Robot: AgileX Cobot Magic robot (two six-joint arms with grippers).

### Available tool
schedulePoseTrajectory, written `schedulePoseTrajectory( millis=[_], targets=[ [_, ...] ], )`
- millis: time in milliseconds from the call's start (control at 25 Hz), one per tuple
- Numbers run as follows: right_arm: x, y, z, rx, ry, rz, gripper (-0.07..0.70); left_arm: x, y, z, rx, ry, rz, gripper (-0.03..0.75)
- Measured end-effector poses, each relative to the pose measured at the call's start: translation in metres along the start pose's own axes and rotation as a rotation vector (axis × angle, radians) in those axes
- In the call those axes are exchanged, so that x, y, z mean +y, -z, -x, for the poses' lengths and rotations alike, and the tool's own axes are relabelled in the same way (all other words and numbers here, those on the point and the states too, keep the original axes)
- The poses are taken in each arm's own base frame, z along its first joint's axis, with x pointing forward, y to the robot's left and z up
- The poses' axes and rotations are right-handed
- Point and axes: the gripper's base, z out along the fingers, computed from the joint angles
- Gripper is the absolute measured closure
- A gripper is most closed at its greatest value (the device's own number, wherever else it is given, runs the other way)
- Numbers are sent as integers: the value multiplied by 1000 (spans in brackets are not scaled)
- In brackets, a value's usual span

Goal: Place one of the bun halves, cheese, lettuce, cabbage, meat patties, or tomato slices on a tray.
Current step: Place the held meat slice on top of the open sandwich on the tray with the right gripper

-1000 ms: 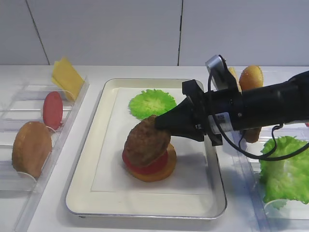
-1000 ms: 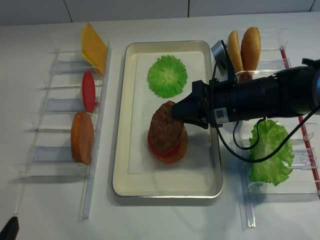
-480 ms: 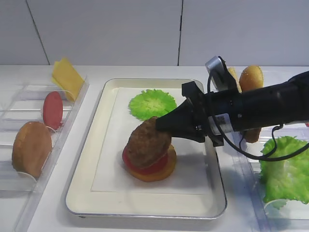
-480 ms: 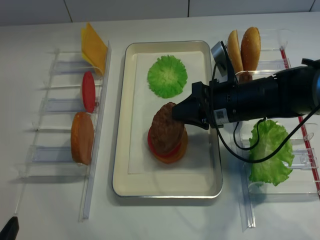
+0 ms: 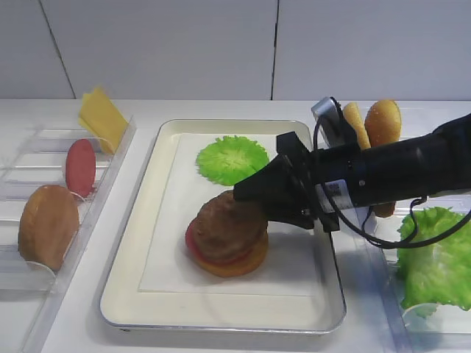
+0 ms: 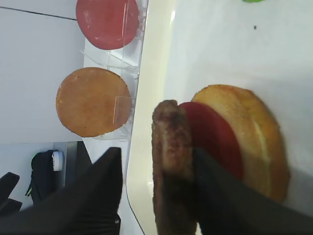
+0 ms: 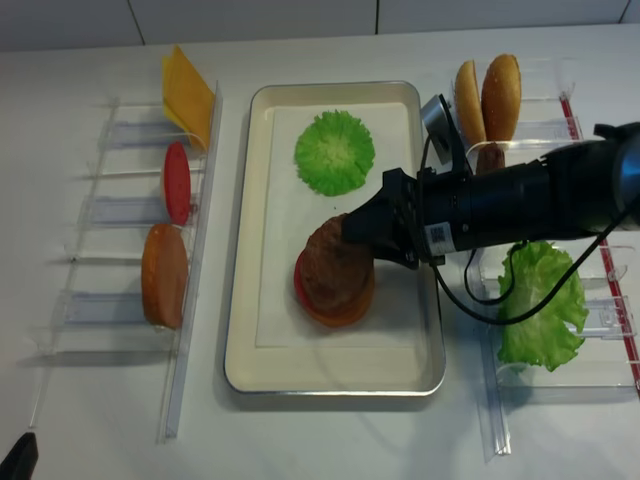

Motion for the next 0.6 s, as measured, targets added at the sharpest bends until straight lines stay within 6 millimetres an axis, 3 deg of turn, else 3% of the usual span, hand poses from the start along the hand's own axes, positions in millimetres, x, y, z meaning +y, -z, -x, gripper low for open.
schedulePoseTrajectory(
  millis=[200,600],
  targets=[
    [4,-1,5,27,93,-6,232,0,0,0,0,0,0,715],
    [6,3,18,250,255,-210,230,0,0,0,0,0,0,715]
  ],
)
